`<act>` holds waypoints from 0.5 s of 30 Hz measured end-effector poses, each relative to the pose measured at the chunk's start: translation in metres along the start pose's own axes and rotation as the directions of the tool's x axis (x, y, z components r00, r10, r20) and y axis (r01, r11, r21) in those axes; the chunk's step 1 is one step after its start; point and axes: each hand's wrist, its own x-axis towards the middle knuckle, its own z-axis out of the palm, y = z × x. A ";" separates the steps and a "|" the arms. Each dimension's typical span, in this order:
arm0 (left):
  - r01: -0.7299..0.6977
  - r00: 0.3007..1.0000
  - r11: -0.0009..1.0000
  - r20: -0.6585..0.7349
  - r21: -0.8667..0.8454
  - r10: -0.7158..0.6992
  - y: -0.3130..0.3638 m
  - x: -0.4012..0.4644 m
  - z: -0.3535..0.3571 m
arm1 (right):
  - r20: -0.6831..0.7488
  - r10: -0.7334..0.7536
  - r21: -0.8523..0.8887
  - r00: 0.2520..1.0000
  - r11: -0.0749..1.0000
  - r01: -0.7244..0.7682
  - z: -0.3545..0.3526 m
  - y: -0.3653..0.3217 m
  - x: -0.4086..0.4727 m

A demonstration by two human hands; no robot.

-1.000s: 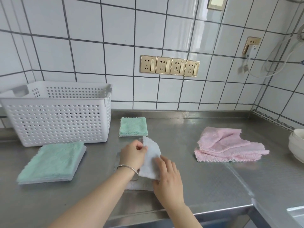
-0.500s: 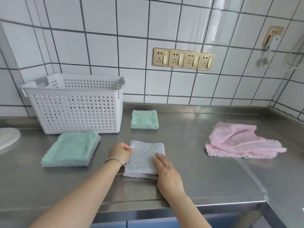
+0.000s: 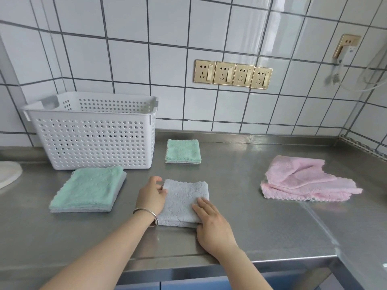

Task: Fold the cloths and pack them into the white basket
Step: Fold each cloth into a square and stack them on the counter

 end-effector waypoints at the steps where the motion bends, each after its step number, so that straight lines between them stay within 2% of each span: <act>1: -0.056 0.998 0.998 -0.021 0.038 0.057 -0.002 -0.001 0.000 | 0.010 -0.025 -0.015 1.000 1.000 0.025 -0.003 -0.002 -0.001; 4: -0.257 0.965 0.945 0.010 0.202 0.261 0.003 -0.005 -0.002 | -0.020 -0.063 -0.006 0.998 0.998 0.063 -0.008 -0.004 -0.001; 6: -0.378 0.921 0.883 0.209 0.278 0.329 0.011 -0.008 -0.005 | -0.058 -0.014 0.045 0.998 0.999 0.017 -0.007 -0.004 0.007; 8: -0.475 0.845 0.793 0.451 0.382 0.289 0.012 -0.016 -0.004 | -0.027 0.028 0.045 0.999 0.999 -0.027 -0.004 -0.004 0.014; 9: -0.502 0.817 0.738 0.528 0.450 0.234 0.009 -0.018 -0.002 | 0.009 0.038 0.035 0.999 0.999 -0.038 -0.001 -0.003 0.016; 12: -0.502 0.794 0.691 0.594 0.521 0.129 0.001 -0.021 0.002 | 0.196 0.119 -0.053 0.973 0.993 -0.110 0.003 -0.003 0.014; 15: -0.481 0.802 0.707 0.585 0.519 0.116 -0.004 -0.018 0.003 | 0.236 0.140 -0.089 0.962 0.988 -0.122 0.002 -0.006 0.016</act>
